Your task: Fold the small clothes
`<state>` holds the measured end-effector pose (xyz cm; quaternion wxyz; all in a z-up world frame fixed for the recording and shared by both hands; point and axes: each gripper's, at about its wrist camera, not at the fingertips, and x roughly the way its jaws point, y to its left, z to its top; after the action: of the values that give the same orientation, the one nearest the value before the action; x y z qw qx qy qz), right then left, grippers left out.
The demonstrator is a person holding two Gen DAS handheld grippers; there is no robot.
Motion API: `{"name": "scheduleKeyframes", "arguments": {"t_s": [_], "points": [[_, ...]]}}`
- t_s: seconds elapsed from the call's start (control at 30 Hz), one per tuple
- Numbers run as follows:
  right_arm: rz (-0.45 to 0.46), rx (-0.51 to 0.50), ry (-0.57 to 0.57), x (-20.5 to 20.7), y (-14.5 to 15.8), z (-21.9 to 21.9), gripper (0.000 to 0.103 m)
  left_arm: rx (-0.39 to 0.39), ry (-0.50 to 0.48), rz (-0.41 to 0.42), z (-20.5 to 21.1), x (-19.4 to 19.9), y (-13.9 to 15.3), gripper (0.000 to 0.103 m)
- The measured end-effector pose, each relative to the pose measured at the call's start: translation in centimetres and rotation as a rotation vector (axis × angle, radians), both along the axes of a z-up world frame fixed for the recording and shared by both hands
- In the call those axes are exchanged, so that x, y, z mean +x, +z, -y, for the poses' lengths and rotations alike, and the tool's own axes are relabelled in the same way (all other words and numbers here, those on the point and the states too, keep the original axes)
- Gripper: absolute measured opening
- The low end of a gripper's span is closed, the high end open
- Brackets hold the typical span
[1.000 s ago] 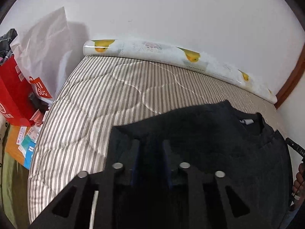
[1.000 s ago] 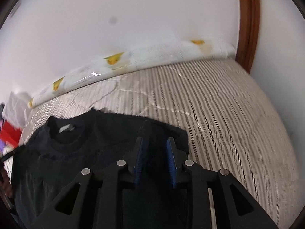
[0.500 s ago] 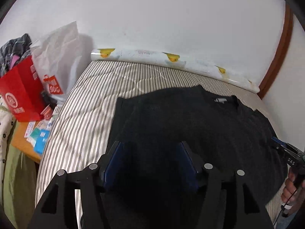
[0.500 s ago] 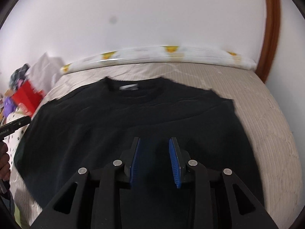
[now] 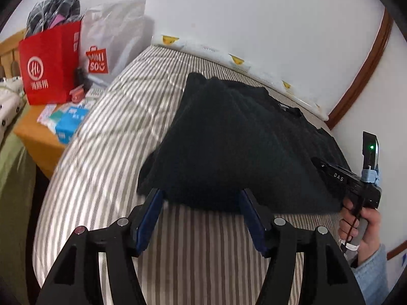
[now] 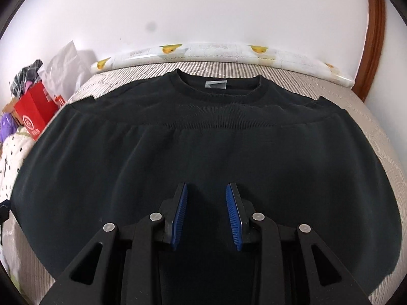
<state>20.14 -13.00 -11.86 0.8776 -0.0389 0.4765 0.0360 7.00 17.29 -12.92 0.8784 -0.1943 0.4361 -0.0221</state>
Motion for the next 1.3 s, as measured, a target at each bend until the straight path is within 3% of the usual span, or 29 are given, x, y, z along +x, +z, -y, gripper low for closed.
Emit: {"name": "scheduleKeyframes", "arguments": {"t_s": [0.17, 0.27, 0.4, 0.57, 0.67, 0.9, 1.07, 1.3], "points": [[0.003, -0.038, 0.031, -3.1, 0.3, 0.1, 0.031, -0.065, -0.015, -0.003, 0.4, -1.2, -1.5, 0.062], [0.015, -0.076, 0.046, -5.0, 0.5, -0.3, 0.032, -0.167, 0.012, 0.004, 0.0, -1.3, -2.6, 0.062], [0.029, -0.107, 0.058, -7.0, 0.6, -0.6, 0.032, -0.219, 0.036, 0.038, -0.3, -0.9, -3.0, 0.062], [0.03, -0.103, 0.049, -8.4, 0.7, -0.4, 0.032, -0.339, 0.081, 0.063, -1.3, 0.2, -3.8, 0.063], [0.029, -0.095, 0.051, -9.0, 0.9, -0.4, 0.032, -0.338, 0.087, 0.055, -1.3, 1.0, -3.7, 0.063], [-0.002, -0.051, 0.067, -9.7, 1.9, 0.4, 0.033, -0.236, 0.111, 0.015, -0.4, 3.1, -3.0, 0.06], [0.01, 0.011, 0.05, -11.4, 2.8, 2.4, 0.033, -0.129, 0.141, 0.0, 0.4, 3.7, -1.8, 0.032], [0.057, -0.079, 0.018, -13.5, 4.2, 5.1, 0.033, 0.074, 0.128, 0.063, 3.4, 4.2, 2.3, 0.025]]}}
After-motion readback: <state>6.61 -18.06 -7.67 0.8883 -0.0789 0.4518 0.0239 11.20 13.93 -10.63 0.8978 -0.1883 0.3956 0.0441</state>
